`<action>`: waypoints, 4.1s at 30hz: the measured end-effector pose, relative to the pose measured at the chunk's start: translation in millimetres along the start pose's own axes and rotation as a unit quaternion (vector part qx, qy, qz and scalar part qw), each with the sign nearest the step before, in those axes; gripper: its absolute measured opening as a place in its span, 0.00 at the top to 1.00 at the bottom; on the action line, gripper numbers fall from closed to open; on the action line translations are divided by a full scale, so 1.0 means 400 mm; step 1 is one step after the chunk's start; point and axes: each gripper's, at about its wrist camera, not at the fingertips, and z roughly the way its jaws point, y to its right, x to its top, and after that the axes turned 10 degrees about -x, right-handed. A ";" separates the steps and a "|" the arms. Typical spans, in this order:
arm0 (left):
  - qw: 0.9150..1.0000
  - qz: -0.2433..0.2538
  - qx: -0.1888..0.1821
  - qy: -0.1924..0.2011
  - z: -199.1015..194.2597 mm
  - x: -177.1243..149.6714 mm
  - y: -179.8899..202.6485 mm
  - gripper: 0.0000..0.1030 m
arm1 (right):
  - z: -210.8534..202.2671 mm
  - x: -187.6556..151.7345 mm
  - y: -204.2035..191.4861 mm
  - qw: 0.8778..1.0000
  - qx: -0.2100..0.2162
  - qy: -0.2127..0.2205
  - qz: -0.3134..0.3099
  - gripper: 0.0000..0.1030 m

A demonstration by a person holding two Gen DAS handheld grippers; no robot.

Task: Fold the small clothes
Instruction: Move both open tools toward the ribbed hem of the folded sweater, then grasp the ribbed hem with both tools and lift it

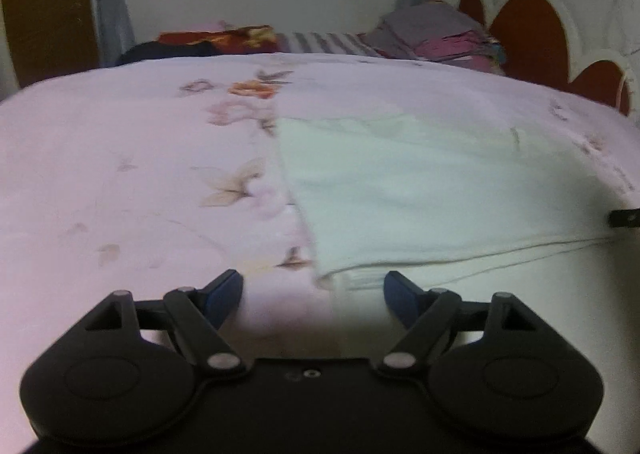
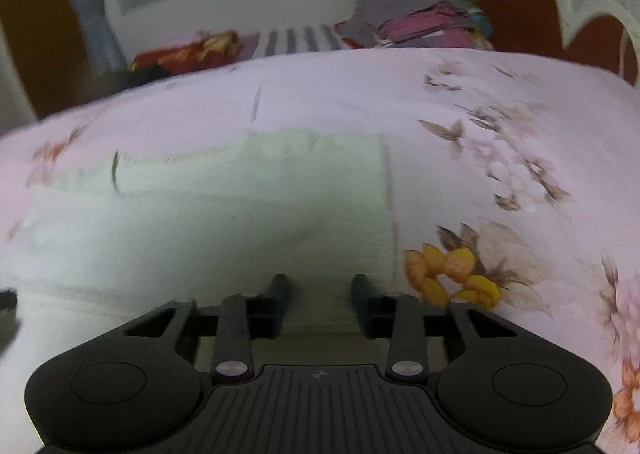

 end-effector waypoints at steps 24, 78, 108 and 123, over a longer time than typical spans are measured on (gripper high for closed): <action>0.999 -0.012 0.050 -0.002 -0.130 -0.082 0.024 0.21 | -0.213 -0.114 0.102 0.998 0.001 -0.021 0.058 0.67; 0.947 -0.260 -0.188 -0.008 -0.513 -0.610 0.116 0.70 | -0.505 -0.635 0.376 0.944 0.257 -0.121 0.166 0.63; 0.914 -0.314 -0.208 0.151 -0.573 -0.513 0.078 0.97 | -0.556 -0.460 0.395 0.936 0.302 -0.025 0.181 0.97; 0.930 -0.242 -0.210 0.182 -0.372 -0.025 0.009 0.97 | -0.373 0.023 0.295 0.936 0.275 0.024 0.220 0.97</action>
